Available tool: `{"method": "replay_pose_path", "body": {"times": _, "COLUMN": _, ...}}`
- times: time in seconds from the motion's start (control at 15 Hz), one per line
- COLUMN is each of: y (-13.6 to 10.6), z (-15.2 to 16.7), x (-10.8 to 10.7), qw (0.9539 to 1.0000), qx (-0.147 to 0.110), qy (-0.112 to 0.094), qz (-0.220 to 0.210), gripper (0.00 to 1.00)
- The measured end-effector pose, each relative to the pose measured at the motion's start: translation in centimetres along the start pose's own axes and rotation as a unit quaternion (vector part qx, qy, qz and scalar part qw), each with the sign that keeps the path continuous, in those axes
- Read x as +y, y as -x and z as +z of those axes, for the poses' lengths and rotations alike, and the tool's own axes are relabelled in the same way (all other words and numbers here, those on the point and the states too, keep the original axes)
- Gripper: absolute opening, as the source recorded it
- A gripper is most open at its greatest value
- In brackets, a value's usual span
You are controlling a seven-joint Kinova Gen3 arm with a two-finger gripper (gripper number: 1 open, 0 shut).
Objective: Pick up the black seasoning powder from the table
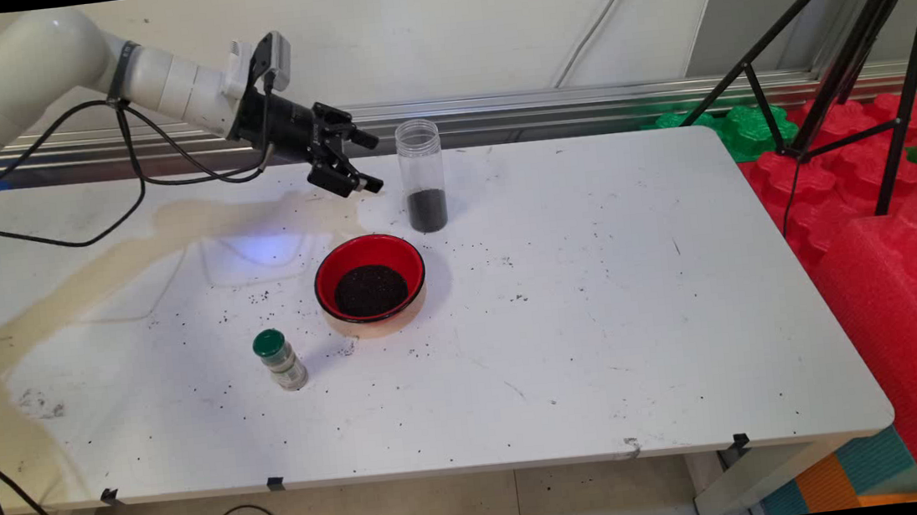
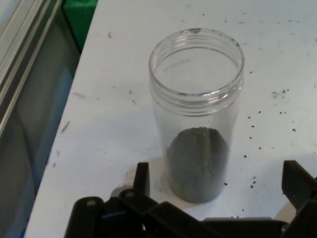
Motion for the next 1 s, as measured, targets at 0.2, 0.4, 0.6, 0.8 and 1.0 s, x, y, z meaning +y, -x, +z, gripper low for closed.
{"method": "replay_pose_path", "body": {"times": 0.2, "y": 0.5, "z": 1.0, "x": -0.4, "qw": 0.9997, "qx": 0.010, "qy": 0.017, "qz": 0.016, "gripper": 1.00}}
{"method": "replay_pose_path", "body": {"times": 0.4, "y": 0.9, "z": 1.7, "x": -0.7, "qw": 0.9990, "qx": 0.019, "qy": 0.028, "qz": 0.031, "gripper": 1.00}}
{"method": "replay_pose_path", "body": {"times": 0.6, "y": 1.3, "z": 2.4, "x": -0.9, "qw": 0.9981, "qx": 0.027, "qy": 0.036, "qz": 0.042, "gripper": 1.00}}
{"method": "replay_pose_path", "body": {"times": 0.8, "y": 1.6, "z": 3.3, "x": -1.3, "qw": 0.9968, "qx": 0.039, "qy": 0.044, "qz": 0.054, "gripper": 1.00}}
{"method": "replay_pose_path", "body": {"times": 1.0, "y": 1.9, "z": 4.1, "x": -1.6, "qw": 0.9961, "qx": 0.047, "qy": 0.044, "qz": 0.061, "gripper": 1.00}}
